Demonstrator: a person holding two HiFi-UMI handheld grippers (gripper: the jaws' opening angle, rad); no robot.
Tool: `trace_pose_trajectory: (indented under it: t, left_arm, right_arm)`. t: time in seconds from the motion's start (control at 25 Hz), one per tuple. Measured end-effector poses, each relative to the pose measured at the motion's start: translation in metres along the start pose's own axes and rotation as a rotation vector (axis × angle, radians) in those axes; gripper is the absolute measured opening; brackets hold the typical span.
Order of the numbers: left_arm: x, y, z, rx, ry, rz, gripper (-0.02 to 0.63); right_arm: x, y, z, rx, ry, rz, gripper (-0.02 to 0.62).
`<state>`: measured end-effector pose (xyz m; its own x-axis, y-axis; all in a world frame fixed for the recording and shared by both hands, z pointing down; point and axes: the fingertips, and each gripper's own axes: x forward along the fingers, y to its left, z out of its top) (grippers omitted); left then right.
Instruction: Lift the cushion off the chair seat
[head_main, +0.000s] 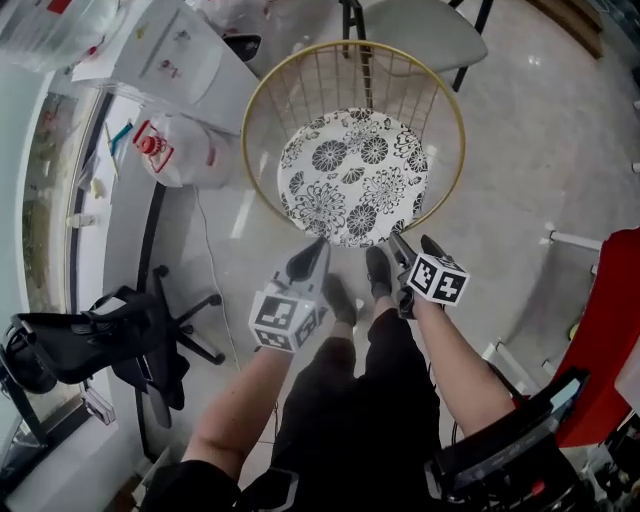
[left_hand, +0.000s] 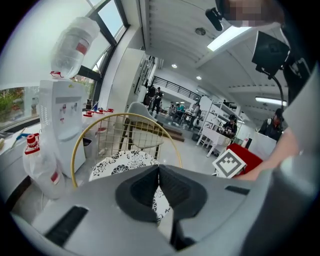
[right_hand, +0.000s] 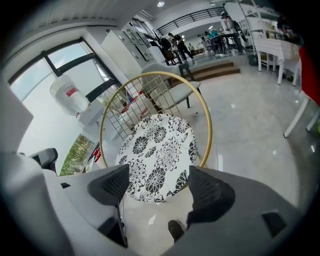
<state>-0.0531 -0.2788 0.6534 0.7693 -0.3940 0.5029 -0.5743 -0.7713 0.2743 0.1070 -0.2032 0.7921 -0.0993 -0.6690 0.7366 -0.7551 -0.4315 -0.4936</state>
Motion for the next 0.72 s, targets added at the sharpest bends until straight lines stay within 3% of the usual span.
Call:
trace_pose_trajectory:
  t: [0.52,0.72]
  left_arm:
    - [0.042,0.021,-0.065,-0.035,0.120,0.010,0.008]
    - [0.054,0.032,-0.088,-0.053,0.163,0.039,0.008]
  right_arm:
    - [0.058,-0.040,-0.050,0.189,0.104,-0.045,0.367]
    - [0.081,-0.058,-0.063,0.322,0.098,-0.053,0.373]
